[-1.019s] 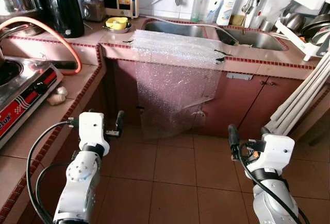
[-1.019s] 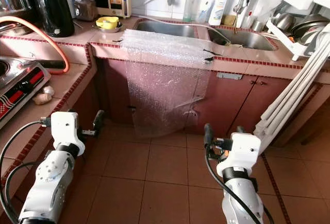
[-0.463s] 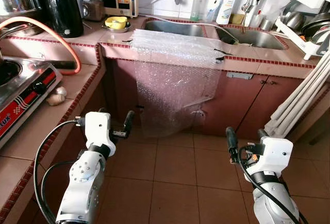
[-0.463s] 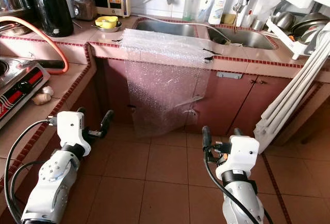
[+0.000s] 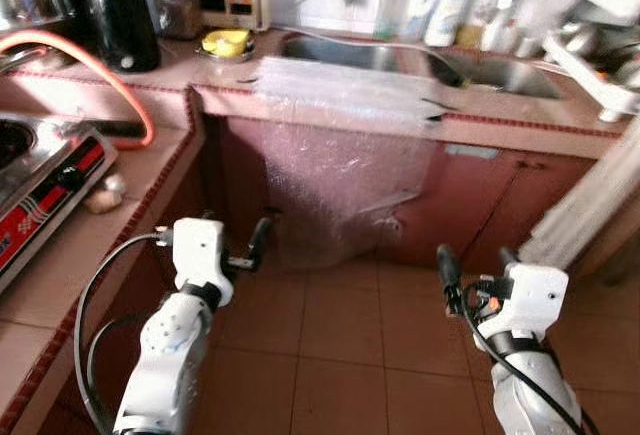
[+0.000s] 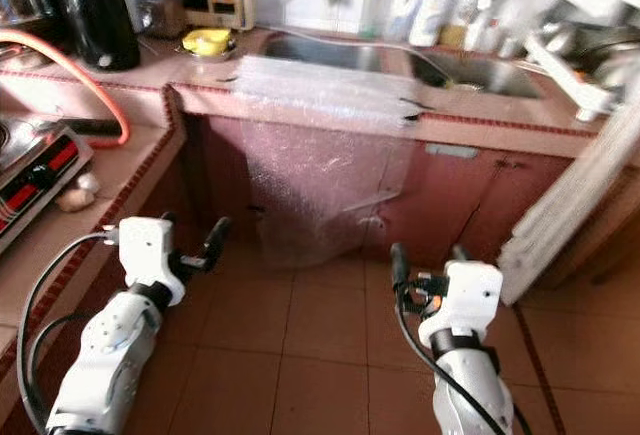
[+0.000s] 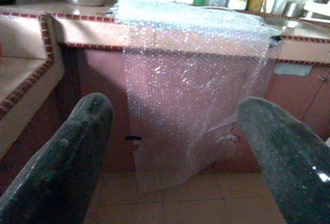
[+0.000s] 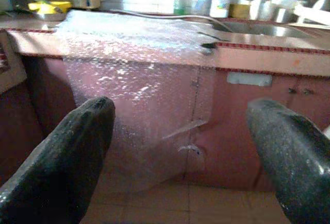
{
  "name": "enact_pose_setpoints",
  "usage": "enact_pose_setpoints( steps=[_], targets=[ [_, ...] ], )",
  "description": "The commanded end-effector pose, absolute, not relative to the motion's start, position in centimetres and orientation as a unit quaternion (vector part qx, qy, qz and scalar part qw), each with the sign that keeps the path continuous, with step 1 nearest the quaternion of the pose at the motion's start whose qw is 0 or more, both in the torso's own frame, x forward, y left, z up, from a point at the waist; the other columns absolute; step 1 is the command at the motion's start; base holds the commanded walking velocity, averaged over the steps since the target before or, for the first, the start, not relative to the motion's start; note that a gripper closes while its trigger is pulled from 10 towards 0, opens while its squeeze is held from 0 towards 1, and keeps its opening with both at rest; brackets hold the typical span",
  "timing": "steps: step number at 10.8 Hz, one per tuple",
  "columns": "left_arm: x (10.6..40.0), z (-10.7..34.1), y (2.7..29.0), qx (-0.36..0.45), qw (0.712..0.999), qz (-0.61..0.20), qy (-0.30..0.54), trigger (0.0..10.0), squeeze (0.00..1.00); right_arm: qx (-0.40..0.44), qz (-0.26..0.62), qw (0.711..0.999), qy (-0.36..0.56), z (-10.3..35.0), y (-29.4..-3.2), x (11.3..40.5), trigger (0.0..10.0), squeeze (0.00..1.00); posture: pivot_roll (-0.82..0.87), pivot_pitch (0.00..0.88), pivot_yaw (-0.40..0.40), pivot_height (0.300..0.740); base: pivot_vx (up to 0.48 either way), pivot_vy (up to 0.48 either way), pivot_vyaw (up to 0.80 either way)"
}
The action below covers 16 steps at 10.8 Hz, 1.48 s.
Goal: Kitchen organization
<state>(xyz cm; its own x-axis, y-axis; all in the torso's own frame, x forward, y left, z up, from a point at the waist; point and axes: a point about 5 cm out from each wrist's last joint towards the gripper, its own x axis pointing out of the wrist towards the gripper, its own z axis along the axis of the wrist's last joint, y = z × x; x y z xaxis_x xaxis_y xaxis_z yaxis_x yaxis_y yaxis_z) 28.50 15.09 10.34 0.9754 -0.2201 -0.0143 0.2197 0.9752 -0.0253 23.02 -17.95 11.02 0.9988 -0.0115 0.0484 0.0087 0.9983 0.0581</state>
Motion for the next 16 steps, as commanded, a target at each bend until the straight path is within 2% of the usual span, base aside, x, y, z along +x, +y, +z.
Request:
enact_pose_setpoints(
  steps=[1,10,12,16],
  targets=[
    [28.5,10.5,15.2,-0.013,0.993,-0.113,0.008,10.0,0.0,0.03,-0.006,0.999,-0.026,11.1,-18.1,23.2,10.0,0.0,0.08,0.0,-0.079,0.74,0.379,0.0,0.0],
    [28.3,9.9,14.7,-0.011,0.99,-0.14,0.023,10.0,0.0,0.02,-0.013,1.0,-0.016,10.7,-18.2,23.2,10.0,0.0,0.07,0.0,-0.072,0.74,0.382,0.0,0.0],
    [28.2,9.8,14.6,-0.01,0.989,-0.144,0.026,10.0,0.0,0.02,-0.011,1.0,-0.016,10.6,-18.2,23.3,10.0,0.0,0.08,0.0,-0.074,0.74,0.373,0.0,-0.74],
    [28.1,9.5,14.6,-0.007,0.989,-0.147,0.032,10.0,0.0,0.022,-0.009,1.0,-0.016,10.5,-18.2,23.2,10.0,0.0,0.08,0.0,-0.075,0.74,0.336,0.0,-0.13]
  ],
)
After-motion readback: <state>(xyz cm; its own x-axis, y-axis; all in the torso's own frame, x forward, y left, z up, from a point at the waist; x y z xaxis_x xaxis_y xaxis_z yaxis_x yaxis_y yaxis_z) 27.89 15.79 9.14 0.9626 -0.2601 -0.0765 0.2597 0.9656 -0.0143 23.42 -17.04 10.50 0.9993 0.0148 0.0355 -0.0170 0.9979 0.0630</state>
